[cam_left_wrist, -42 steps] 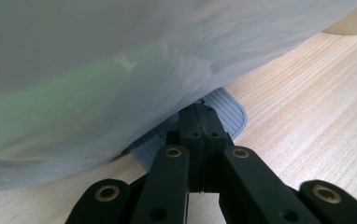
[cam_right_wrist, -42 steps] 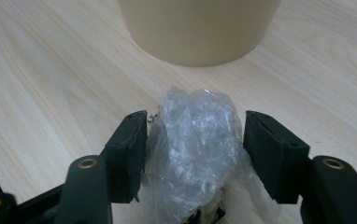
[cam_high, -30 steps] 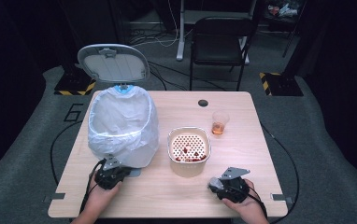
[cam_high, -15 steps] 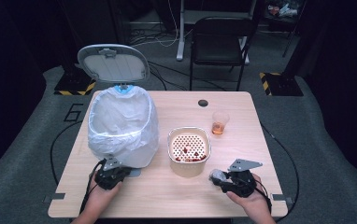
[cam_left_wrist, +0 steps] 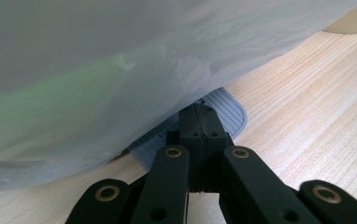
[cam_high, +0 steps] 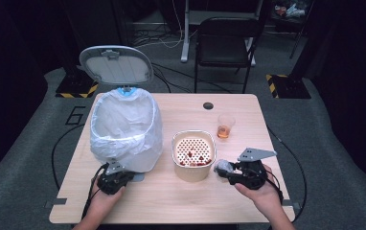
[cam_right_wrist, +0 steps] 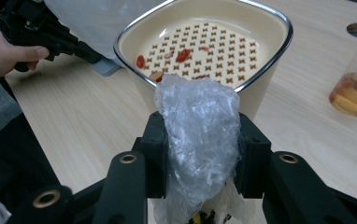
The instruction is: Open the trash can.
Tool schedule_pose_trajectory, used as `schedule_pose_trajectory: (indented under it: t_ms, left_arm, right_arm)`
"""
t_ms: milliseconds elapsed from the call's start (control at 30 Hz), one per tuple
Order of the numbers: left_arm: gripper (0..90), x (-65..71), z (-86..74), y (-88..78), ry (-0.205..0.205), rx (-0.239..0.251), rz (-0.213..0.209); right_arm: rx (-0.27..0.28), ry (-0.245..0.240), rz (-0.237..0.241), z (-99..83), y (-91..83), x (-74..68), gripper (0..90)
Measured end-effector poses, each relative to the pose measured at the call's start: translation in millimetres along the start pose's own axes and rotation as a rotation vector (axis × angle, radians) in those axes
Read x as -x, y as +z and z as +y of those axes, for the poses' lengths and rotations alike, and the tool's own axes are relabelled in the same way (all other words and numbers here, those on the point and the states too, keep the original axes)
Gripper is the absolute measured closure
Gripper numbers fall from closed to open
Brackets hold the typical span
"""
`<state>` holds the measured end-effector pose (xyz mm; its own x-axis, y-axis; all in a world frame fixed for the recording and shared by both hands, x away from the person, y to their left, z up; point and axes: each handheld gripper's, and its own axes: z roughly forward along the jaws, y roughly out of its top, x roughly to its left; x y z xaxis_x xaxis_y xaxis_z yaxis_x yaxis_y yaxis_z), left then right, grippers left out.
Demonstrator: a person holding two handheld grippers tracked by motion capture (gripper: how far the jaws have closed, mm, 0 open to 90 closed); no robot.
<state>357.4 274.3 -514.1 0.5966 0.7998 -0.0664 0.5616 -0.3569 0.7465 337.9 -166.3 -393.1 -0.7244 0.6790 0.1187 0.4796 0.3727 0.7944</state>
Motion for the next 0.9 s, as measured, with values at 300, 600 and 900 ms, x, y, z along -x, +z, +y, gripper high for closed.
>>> schedule_pose_trajectory:
  t_ms: [300, 600, 900]
  left_arm:
    - [90.0, 0.7, -0.3, -0.3, -0.020, 0.000, 0.005]
    - [90.0, -0.5, -0.1, 0.4, 0.002, 0.004, -0.006]
    - [90.0, -0.7, 0.2, -0.1, 0.001, -0.003, -0.002]
  right_arm:
    - [0.029, -0.032, 0.005, 28.4, -3.2, -1.7, 62.1]
    - [0.037, -0.067, 0.034, 60.6, 8.0, -7.2, 62.0]
    - [0.041, -0.123, 0.065, 98.5, 18.4, -22.9, 61.9]
